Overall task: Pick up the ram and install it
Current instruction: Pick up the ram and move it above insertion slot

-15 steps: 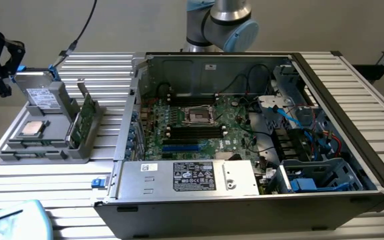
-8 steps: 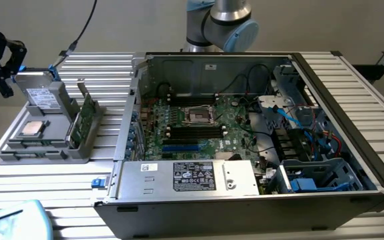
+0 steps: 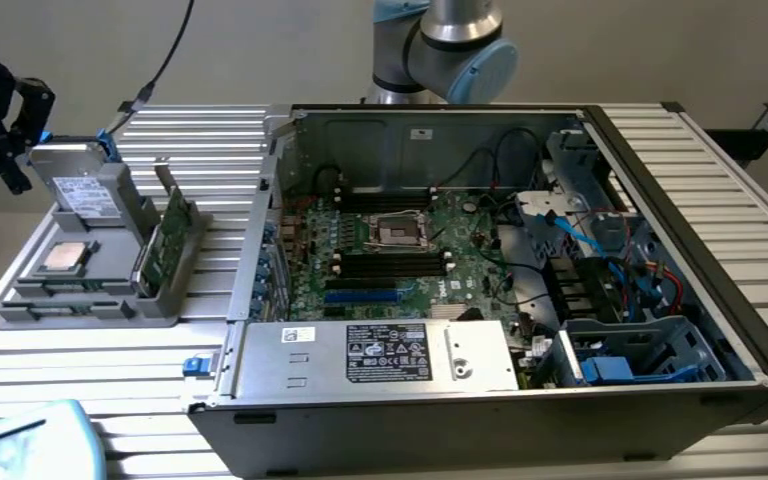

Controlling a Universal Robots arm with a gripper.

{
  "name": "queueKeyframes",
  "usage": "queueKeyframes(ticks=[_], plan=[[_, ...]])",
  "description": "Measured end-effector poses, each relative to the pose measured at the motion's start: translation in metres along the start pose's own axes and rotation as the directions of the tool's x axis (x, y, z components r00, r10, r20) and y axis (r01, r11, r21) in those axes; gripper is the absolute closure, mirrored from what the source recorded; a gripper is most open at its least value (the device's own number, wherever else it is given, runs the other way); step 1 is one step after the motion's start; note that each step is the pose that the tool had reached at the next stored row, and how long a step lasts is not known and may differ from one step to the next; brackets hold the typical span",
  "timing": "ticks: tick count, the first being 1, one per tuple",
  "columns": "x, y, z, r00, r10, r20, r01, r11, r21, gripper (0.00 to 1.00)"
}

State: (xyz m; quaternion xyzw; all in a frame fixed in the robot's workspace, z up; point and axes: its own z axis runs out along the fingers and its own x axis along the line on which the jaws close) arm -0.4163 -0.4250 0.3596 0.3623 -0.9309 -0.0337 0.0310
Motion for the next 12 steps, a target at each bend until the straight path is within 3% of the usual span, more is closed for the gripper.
queueKeyframes(ticks=[6,12], plan=[[0.0000,-0.0002,0.0014,0.9939,-0.110,-0.0099,0.110,0.9939,-0.0027,0.89],[-0.0001,-0.0003,0.0031,0.9760,-0.216,-0.0245,0.216,0.9763,-0.0067,0.89]])
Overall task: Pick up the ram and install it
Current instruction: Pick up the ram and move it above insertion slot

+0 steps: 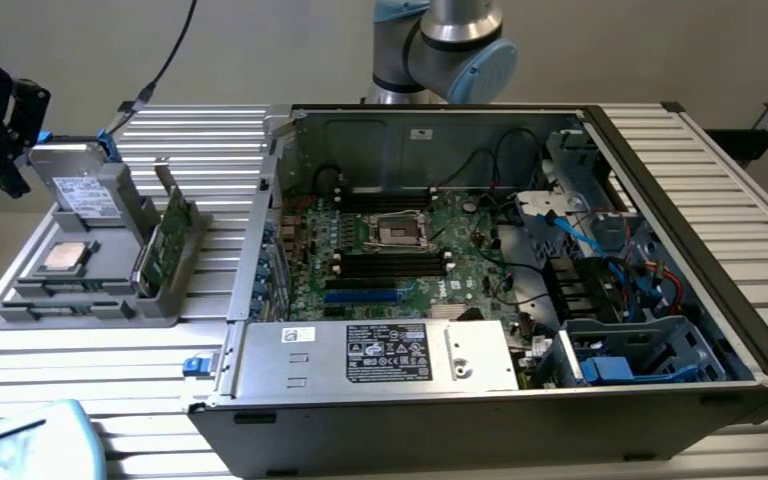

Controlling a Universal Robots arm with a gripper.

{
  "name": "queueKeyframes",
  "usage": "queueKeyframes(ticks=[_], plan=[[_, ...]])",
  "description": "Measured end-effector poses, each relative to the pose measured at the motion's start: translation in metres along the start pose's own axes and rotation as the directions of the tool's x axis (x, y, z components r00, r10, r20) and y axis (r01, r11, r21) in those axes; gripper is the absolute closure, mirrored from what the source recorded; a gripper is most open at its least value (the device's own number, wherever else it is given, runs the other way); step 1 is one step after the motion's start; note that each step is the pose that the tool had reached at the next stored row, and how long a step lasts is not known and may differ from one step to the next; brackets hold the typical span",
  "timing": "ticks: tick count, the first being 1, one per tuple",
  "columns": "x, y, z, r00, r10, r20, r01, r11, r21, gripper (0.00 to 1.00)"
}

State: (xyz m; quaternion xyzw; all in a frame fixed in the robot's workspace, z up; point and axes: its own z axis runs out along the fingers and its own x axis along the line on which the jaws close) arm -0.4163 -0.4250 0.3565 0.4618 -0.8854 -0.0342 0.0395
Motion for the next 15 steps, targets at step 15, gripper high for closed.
queueKeyframes(ticks=[15], plan=[[-0.0002,-0.0005,0.0050,0.9628,-0.268,-0.0348,0.268,0.9634,-0.0064,0.89]])
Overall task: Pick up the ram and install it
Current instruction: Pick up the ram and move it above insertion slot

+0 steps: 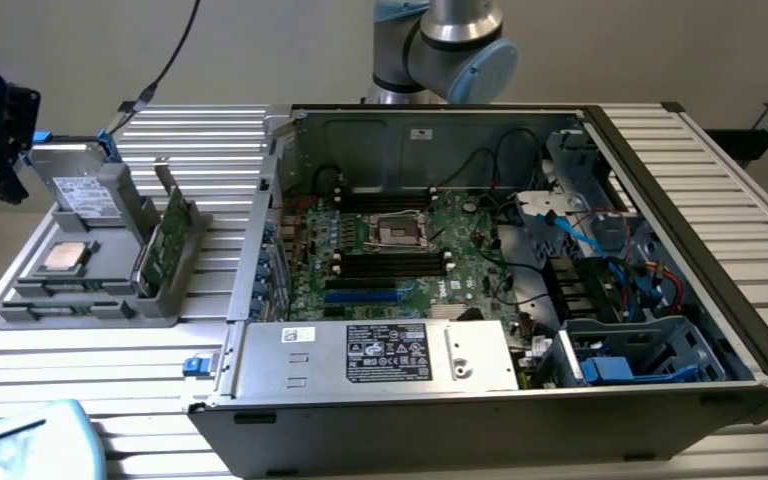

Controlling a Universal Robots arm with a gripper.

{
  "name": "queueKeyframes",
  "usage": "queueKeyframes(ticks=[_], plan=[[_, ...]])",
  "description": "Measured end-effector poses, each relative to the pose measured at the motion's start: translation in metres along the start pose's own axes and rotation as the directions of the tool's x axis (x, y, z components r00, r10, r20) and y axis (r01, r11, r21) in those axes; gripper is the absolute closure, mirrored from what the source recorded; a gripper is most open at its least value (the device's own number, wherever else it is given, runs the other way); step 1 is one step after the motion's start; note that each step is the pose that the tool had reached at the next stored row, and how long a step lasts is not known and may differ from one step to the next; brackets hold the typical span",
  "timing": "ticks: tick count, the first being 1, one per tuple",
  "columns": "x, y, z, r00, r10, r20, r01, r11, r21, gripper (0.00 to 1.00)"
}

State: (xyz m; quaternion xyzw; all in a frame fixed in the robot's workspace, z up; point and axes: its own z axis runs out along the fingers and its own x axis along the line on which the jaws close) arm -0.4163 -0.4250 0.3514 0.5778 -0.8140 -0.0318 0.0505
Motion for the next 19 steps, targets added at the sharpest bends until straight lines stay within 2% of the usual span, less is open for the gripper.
queueKeyframes(ticks=[4,9,14,19], plan=[[-0.0001,-0.0002,0.0016,0.9973,-0.072,-0.0086,0.072,0.9974,0.0017,0.89],[-0.0002,-0.0004,0.0043,0.9868,-0.161,-0.0189,0.161,0.9870,0.0044,0.89],[-0.0003,-0.0008,0.0072,0.9679,-0.250,-0.0292,0.250,0.9682,0.0064,0.89],[-0.0004,-0.0011,0.0097,0.9410,-0.336,-0.0379,0.337,0.9416,0.0073,0.89]])
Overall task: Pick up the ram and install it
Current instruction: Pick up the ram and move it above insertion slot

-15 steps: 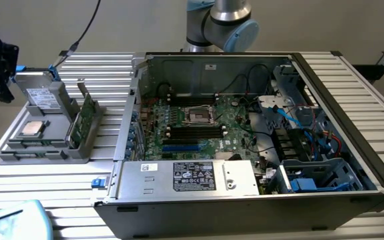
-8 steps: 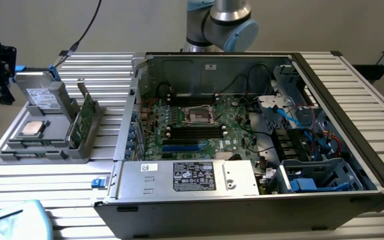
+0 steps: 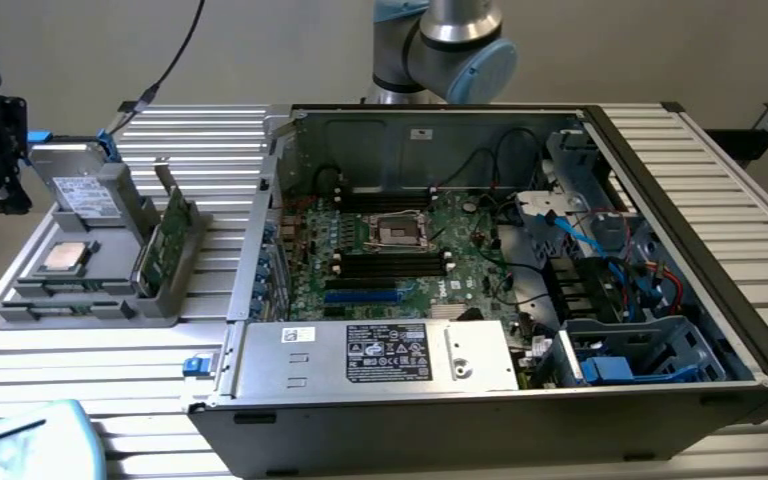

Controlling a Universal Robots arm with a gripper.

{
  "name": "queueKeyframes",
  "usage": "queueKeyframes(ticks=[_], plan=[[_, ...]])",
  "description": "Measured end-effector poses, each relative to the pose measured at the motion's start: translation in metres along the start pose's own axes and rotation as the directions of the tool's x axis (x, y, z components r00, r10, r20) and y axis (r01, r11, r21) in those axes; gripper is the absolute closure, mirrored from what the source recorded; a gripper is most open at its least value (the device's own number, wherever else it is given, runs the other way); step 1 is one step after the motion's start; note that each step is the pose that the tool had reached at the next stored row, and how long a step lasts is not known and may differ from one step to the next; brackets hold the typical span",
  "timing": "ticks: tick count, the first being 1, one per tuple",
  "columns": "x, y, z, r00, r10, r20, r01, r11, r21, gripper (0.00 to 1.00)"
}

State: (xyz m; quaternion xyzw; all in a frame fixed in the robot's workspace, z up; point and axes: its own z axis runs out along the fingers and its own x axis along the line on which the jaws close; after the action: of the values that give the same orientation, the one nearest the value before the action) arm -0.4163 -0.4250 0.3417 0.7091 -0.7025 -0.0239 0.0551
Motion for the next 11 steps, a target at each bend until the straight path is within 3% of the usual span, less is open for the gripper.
queueKeyframes(ticks=[4,7,10,11], plan=[[0.0000,-0.0001,0.0010,0.9977,-0.068,-0.0059,0.068,0.9977,0.0021,0.89],[0.0000,-0.0001,0.0010,0.9976,-0.069,-0.0060,0.069,0.9976,0.0014,0.88],[-0.0001,-0.0001,0.0010,0.9976,-0.069,-0.0060,0.069,0.9976,0.0014,0.75],[-0.0001,-0.0002,0.0017,0.9976,-0.069,-0.0060,0.069,0.9976,0.0014,0.75]])
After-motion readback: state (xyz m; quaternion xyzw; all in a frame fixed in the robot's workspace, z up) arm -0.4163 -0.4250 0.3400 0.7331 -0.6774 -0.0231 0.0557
